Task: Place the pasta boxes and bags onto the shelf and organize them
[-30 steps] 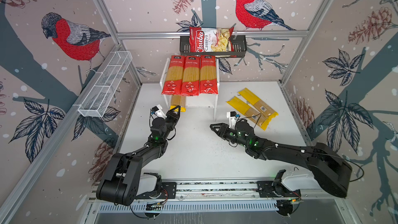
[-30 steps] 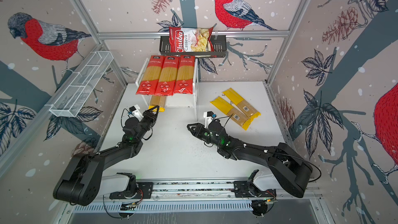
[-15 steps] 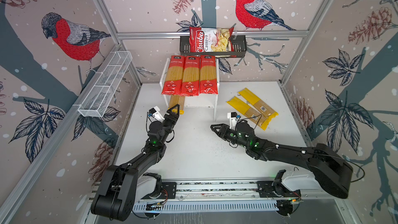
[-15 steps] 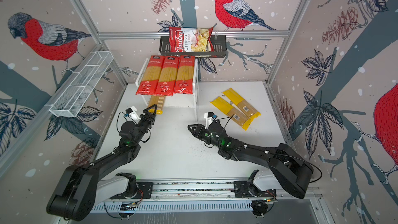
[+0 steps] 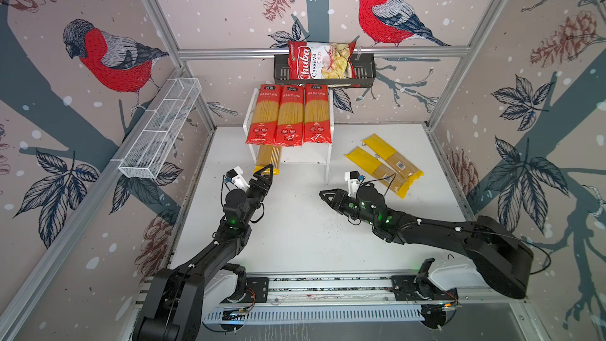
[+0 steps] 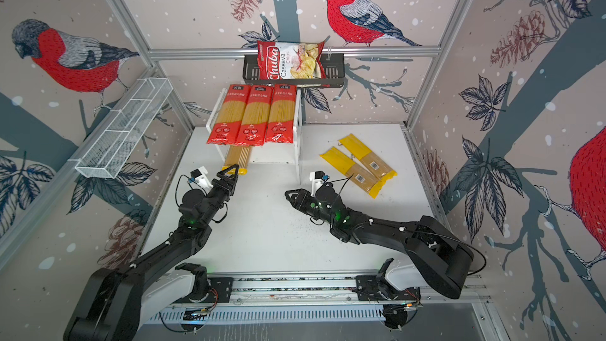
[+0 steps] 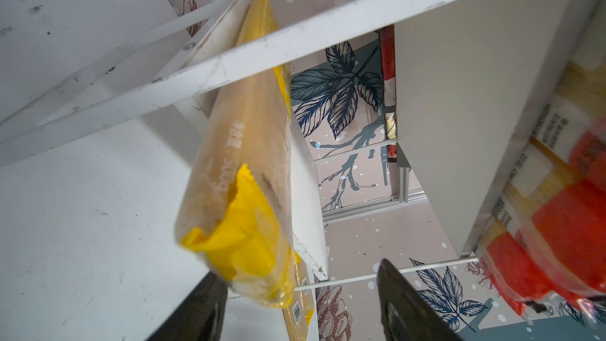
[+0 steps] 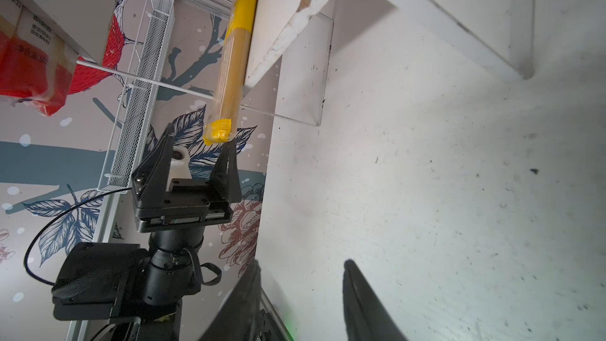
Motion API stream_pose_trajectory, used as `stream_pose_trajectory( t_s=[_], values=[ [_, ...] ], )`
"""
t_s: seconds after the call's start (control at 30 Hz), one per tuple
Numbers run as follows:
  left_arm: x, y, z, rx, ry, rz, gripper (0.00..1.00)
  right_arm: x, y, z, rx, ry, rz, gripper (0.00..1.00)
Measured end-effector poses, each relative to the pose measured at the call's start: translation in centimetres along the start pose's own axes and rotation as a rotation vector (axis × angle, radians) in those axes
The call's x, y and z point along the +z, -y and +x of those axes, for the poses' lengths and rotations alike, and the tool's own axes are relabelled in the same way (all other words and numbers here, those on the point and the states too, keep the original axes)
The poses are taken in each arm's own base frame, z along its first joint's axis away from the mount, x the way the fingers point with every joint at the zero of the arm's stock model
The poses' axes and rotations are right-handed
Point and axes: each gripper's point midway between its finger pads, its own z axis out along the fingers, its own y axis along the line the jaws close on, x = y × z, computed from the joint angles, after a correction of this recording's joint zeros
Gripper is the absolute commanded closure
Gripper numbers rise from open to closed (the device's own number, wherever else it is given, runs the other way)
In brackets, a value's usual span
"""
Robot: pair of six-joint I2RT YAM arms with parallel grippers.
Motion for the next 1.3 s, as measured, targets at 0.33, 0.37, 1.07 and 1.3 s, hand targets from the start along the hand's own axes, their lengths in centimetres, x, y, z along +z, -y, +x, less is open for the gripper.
stream_pose_trajectory(
  t_s=[0.33, 0.37, 1.07, 1.3],
  values=[
    [0.7, -1.0, 0.2, 0.000, -0.020, -0.064, 0.41, 0.4, -0.3, 0.2, -0.002, -0.007, -0.002, 0.58],
    [0.9, -1.1, 0.2, -0.001, -0.022, -0.069, 0.43, 0.4, -0.3, 0.2, -0.002, -0.007, -0.003, 0.58],
    [3.5, -2.1, -0.9, 0.042, -0.024, -0.091, 0.65, -0.3, -0.3, -0.2, -0.003, 0.012, 0.003, 0.57],
    [3.1, -2.0, -0.6, 0.040, -0.028, -0.074, 0.42, -0.3, -0.3, -0.2, -0.004, 0.012, 0.004, 0.57]
  ],
)
